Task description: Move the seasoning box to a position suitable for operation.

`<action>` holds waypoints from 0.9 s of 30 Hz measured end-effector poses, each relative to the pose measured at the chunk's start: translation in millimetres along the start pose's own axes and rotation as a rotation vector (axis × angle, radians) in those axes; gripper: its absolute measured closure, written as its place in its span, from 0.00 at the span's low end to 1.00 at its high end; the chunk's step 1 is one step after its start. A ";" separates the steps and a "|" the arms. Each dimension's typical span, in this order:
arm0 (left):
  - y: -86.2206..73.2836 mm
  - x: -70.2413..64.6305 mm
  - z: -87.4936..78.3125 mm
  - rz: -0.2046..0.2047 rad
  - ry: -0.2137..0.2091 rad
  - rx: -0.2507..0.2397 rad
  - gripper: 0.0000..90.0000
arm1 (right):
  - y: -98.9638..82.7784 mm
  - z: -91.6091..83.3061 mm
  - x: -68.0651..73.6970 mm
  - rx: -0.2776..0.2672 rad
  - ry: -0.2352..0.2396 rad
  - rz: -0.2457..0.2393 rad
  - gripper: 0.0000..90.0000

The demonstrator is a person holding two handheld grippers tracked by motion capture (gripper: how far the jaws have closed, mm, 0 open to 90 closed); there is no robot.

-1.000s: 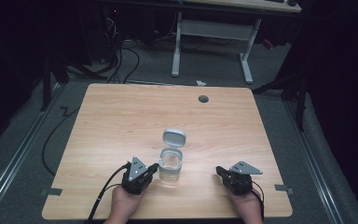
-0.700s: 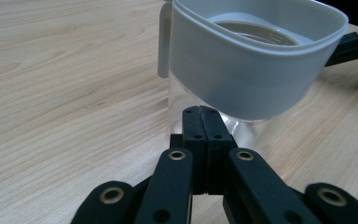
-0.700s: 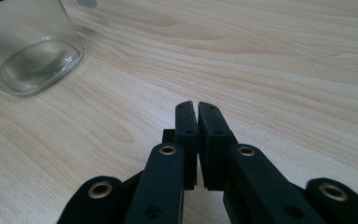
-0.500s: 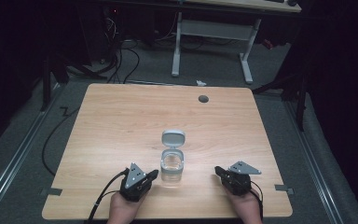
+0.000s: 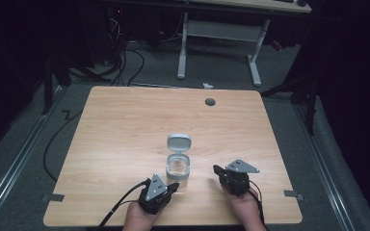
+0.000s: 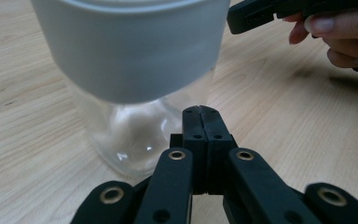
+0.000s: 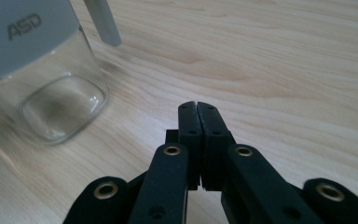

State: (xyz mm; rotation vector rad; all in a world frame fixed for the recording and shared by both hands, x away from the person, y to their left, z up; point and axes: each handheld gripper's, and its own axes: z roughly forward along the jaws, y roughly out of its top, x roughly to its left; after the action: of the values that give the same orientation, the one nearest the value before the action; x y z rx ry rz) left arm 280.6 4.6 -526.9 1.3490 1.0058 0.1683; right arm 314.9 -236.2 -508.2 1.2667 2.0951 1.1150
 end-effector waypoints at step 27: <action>1.4 10.6 0.7 -0.045 0.012 -0.014 1.00 | 78.7 45.9 19.7 -0.104 0.048 -0.072 0.99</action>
State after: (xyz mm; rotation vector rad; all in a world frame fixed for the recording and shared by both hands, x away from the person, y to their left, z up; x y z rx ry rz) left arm 287.9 11.2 -531.1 1.3129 1.0420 0.1493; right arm 378.7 -180.3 -469.5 1.1178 2.0711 1.2169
